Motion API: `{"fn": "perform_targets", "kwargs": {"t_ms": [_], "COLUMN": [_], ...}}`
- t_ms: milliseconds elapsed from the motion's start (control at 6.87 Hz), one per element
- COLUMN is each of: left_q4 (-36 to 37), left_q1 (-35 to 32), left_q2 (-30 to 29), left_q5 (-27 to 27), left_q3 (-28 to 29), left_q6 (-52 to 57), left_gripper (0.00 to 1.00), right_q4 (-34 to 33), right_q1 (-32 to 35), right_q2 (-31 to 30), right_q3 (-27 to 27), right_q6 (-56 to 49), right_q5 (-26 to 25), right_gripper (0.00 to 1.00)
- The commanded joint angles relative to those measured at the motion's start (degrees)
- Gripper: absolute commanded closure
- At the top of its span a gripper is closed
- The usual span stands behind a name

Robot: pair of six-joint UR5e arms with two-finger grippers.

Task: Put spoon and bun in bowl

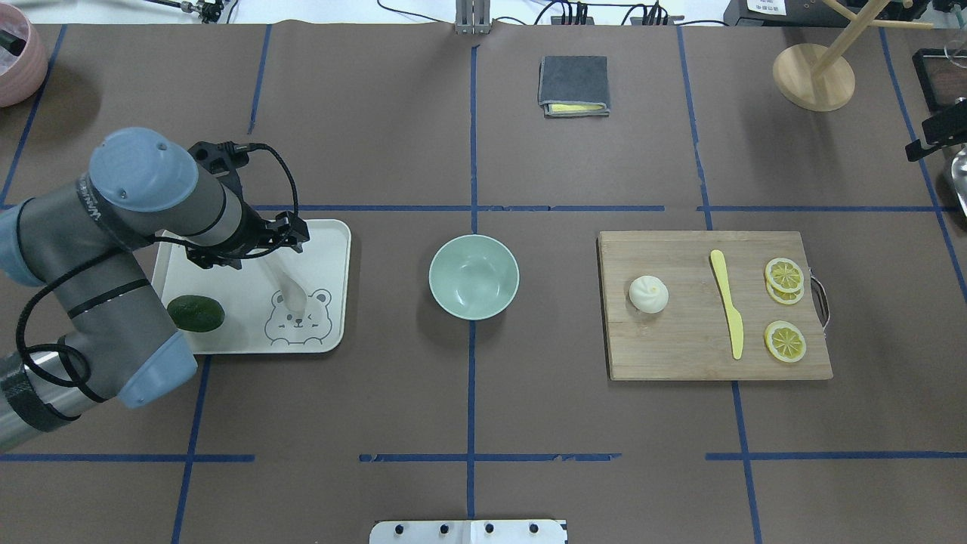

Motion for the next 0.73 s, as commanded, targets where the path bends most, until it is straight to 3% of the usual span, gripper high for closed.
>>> {"fn": "perform_targets", "kwargs": {"t_ms": [0, 437, 583], "left_q4": [-2.40, -4.35, -4.35], "left_q1": [2.92, 2.93, 2.84], "left_q2": [-0.67, -0.76, -0.76], "left_q5": [1.86, 2.05, 2.05], "left_q3": [3.63, 5.84, 5.75], "left_q6": [-1.33, -1.07, -1.16], "left_gripper": [0.07, 0.17, 0.29], "right_q4": [0.00, 0.00, 0.00], "right_q1": [-2.42, -2.95, -2.95], "right_q2": [1.18, 1.72, 1.72], "right_q3": [1.89, 1.89, 1.89], "right_q6": [5.09, 6.15, 6.15], "right_q5": [-0.07, -0.16, -0.16], "right_gripper": [0.00, 0.00, 0.00]}}
